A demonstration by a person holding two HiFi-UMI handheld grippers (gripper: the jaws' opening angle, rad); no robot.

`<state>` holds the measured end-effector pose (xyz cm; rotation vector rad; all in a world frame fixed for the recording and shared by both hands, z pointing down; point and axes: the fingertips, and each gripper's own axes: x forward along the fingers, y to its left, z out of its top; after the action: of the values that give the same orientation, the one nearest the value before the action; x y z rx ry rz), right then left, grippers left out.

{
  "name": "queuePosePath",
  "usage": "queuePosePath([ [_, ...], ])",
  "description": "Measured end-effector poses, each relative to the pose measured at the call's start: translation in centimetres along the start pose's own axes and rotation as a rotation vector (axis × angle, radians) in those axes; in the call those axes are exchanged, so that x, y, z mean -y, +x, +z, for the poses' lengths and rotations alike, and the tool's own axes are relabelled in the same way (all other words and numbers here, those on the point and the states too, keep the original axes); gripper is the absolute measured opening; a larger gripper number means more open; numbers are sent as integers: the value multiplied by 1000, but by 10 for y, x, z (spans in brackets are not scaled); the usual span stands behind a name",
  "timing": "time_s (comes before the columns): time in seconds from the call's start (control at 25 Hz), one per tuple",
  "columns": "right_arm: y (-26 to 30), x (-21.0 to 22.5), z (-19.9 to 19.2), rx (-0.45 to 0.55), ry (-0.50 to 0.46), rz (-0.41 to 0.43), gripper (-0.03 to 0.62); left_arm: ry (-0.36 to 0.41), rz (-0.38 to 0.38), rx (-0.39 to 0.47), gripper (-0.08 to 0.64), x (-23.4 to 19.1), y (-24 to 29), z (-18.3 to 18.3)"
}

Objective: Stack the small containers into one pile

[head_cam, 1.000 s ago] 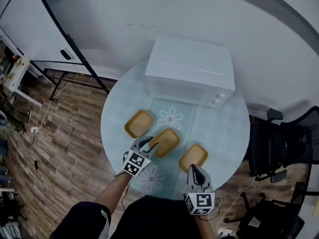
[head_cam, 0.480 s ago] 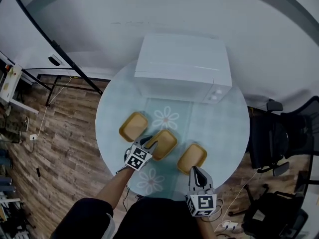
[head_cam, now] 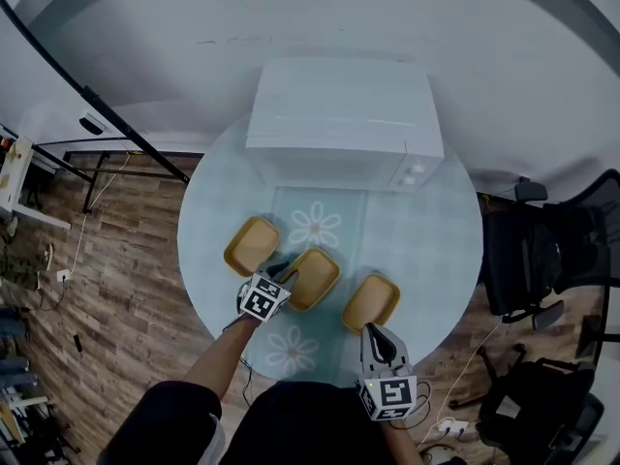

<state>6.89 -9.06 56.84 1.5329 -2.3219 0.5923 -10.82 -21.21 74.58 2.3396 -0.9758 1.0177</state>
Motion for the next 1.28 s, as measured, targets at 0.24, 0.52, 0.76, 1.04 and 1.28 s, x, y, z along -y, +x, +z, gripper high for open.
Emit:
queuePosePath([
  [0.24, -2, -2, -7, 1, 1, 14, 26, -32, -4, -25, 52, 0, 0, -5],
  [0.52, -7, -3, -10, 2, 4, 23, 26, -150, -2, -9, 29, 3, -8, -8],
  [0.76, -10, -9, -12, 11, -4, 43, 26, -271, 17, 55, 27, 4, -25, -3],
  [1.04, -15, -29, -6, 30, -28, 68, 26, -380, 27, 140, 26, 7, -52, 6],
  [1.28, -28, -46, -6, 53, -30, 51, 26, -434, 22, 187, 26, 8, -76, 11],
])
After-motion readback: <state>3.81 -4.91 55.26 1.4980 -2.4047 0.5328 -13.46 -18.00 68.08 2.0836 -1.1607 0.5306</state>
